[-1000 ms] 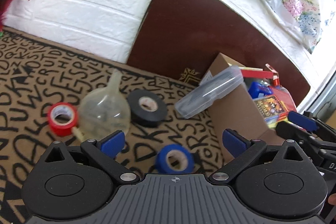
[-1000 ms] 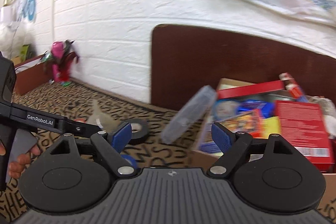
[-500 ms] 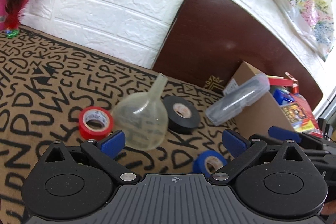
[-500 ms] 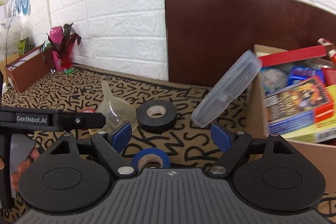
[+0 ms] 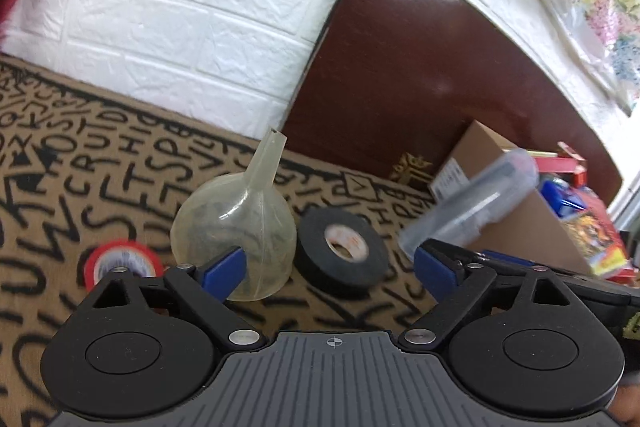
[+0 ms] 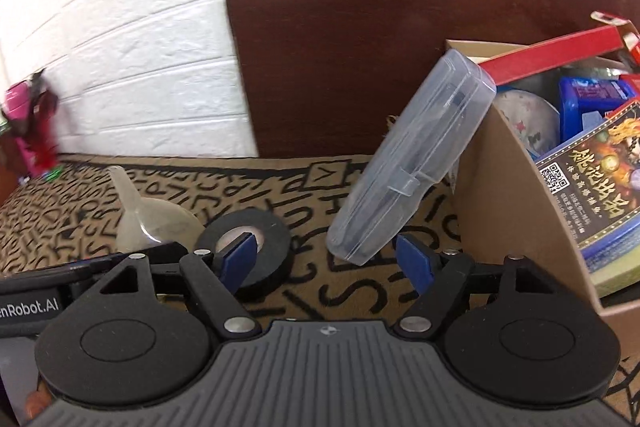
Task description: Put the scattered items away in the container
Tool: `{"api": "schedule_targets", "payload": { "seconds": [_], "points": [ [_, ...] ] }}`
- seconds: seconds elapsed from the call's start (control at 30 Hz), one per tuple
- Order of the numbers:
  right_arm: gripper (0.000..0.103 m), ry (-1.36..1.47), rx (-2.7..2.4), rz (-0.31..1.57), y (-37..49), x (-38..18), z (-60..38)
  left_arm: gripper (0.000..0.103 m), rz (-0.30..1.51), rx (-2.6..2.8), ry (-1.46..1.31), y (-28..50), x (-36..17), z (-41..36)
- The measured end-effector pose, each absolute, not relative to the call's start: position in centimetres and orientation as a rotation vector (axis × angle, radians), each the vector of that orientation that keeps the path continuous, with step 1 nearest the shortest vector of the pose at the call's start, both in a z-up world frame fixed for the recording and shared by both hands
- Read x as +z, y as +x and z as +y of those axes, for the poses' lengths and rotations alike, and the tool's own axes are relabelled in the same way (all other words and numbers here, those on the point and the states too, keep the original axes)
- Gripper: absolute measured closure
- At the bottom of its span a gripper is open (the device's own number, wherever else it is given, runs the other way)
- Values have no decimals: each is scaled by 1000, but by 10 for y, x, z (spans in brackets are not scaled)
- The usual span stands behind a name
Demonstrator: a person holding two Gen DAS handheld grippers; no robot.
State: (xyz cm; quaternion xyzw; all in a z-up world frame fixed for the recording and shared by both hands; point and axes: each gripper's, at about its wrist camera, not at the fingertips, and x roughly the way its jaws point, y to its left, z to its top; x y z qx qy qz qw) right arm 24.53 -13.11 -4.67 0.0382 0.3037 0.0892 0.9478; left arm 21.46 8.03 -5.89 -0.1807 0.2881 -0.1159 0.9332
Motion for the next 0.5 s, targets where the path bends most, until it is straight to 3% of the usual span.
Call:
{"api": "schedule_targets", "payload": {
  "seconds": [0.23,0.3,0.4,0.47,0.5],
  "points": [
    [25,165,67,617,263,-62,-129,3,609,-177,-347,253,-67,87],
    [27,194,49,608,268,-65,-131,9,663,-167,-394,260,-75,96],
    [34,235,31,581,273,-66,-137,15,660,-189,-373,256,-76,100],
    [57,230,33,589,277,-66,-140,17,686,-206,-392,254,-74,100],
    [58,234,51,592,277,-66,-142,18,698,-213,-396,254,-74,98]
  ]
}}
